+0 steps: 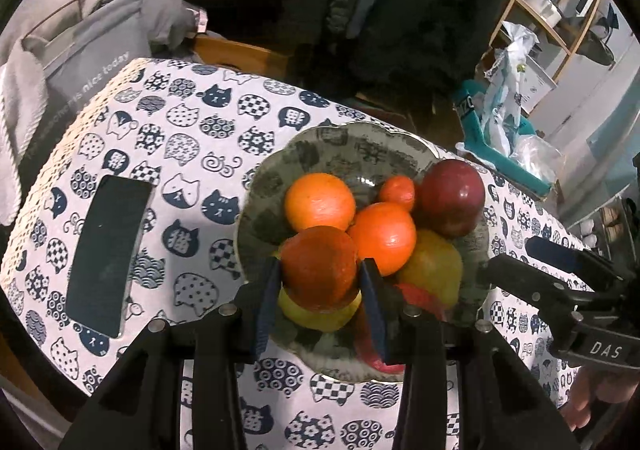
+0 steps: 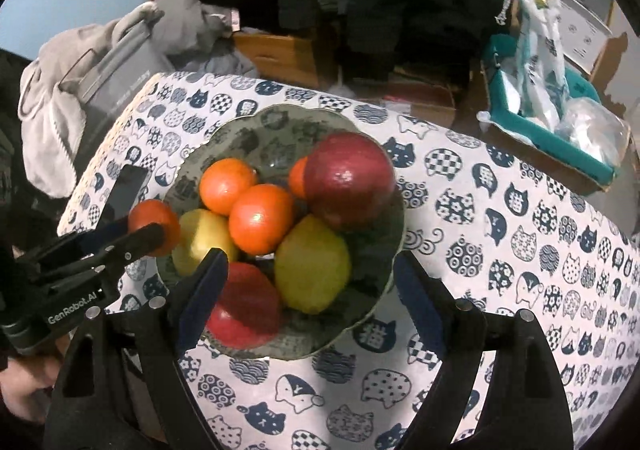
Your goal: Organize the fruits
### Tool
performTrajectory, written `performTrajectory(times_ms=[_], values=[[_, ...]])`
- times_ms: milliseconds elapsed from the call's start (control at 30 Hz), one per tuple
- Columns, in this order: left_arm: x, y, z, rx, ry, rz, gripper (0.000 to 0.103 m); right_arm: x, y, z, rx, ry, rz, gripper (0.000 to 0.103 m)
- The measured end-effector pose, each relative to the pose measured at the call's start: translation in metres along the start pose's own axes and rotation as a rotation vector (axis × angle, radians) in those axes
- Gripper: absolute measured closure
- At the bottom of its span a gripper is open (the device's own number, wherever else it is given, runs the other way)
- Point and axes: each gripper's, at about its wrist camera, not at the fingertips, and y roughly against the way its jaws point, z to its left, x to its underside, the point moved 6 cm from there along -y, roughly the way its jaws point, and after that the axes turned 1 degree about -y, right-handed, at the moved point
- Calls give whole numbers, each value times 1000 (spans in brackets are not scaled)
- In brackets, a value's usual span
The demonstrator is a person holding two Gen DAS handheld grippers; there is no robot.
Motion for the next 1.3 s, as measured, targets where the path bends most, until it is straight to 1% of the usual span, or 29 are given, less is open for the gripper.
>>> performTrajectory(times_ms=[133, 267, 400, 567, 600, 633, 700, 767, 833, 900, 1100, 1200, 1300], values=[[-1, -7, -10, 14, -11, 11, 62, 0, 4, -6, 0, -12, -5, 18], [-5, -10, -21, 33, -34, 1, 61, 0, 8, -11, 5, -13, -14, 18], [-5, -14, -26, 32, -45, 9, 49, 0, 10, -16, 6, -22, -18, 18], [-3, -15, -29, 30, -42, 28, 47, -2, 16, -24, 10, -39, -33, 18], [-3, -13, -30, 29, -43, 27, 45, -3, 19, -25, 17, -39, -40, 18], [-3, -10, -31, 26, -46, 22, 40, -4, 21, -26, 24, -36, -47, 18], [-4, -2, -34, 19, -55, 2, 35, -5, 27, -25, 41, -28, -62, 18], [-6, 8, -37, 6, -70, -22, 34, -7, 35, -25, 64, -15, -84, 17], [-7, 19, -41, -4, -84, -47, 29, -9, 41, -24, 82, -2, -101, 17], [-9, 29, -42, -12, -88, -68, 26, -11, 50, -23, 103, 11, -126, 16], [-16, 60, -44, -22, -93, -122, 22, -16, 78, -22, 140, 32, -194, 16], [-18, 74, -44, -33, -89, -151, 15, -20, 94, -23, 144, 27, -236, 15], [-22, 91, -47, -44, -103, -190, 15, -23, 108, -23, 149, 27, -268, 15]])
